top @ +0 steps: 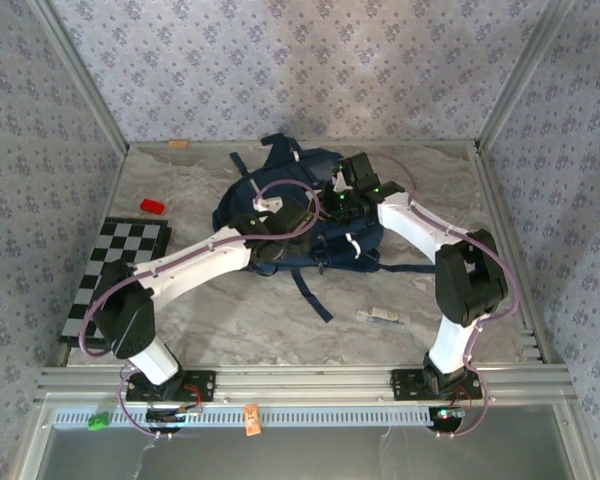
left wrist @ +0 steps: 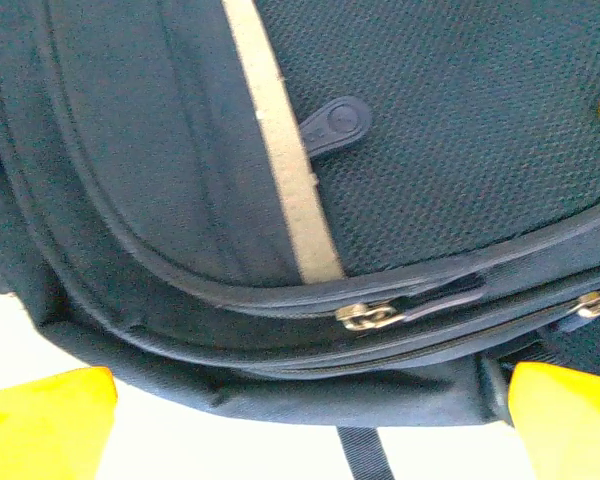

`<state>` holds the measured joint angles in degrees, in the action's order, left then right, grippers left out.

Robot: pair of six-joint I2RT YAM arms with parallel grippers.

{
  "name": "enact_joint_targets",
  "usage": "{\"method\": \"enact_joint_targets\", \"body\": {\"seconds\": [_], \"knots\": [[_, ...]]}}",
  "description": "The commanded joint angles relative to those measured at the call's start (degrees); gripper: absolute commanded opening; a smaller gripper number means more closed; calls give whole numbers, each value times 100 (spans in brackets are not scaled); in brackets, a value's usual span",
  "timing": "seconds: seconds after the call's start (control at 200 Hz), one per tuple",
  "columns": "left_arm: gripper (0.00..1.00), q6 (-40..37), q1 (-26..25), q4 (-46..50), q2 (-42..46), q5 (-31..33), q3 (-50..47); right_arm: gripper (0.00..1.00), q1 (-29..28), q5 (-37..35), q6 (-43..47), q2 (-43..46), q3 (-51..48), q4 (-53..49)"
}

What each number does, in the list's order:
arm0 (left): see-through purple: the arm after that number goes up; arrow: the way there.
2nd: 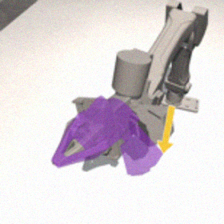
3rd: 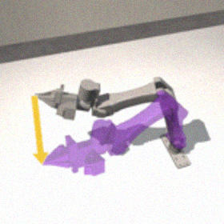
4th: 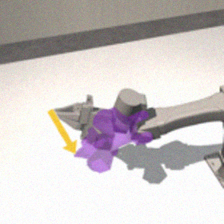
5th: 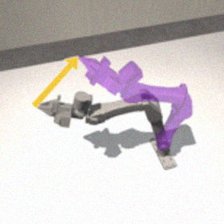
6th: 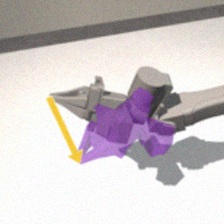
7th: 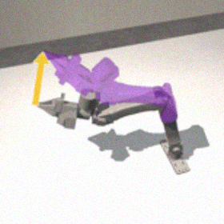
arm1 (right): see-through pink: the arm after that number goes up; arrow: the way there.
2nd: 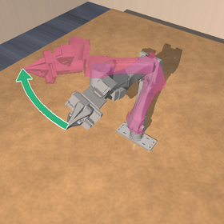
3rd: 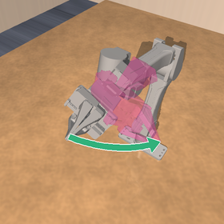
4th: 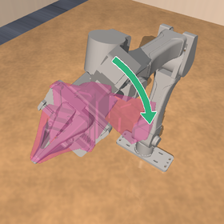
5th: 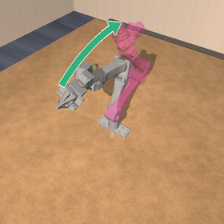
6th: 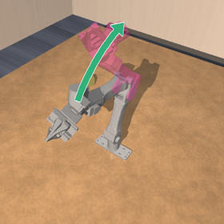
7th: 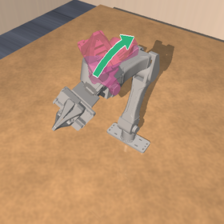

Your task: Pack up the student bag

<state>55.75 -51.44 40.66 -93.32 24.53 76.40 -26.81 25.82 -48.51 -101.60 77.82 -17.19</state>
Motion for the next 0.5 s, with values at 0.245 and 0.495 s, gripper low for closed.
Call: {"method": "enact_joint_targets", "body": {"seconds": [0.245,0.495], "knots": [[100,990,-66,-111,-443,552,316,0,3,236,-593,450,-181,950],[100,992,137,-303,-537,748,296,0,-13,243,-738,416,-289,1226]]}}
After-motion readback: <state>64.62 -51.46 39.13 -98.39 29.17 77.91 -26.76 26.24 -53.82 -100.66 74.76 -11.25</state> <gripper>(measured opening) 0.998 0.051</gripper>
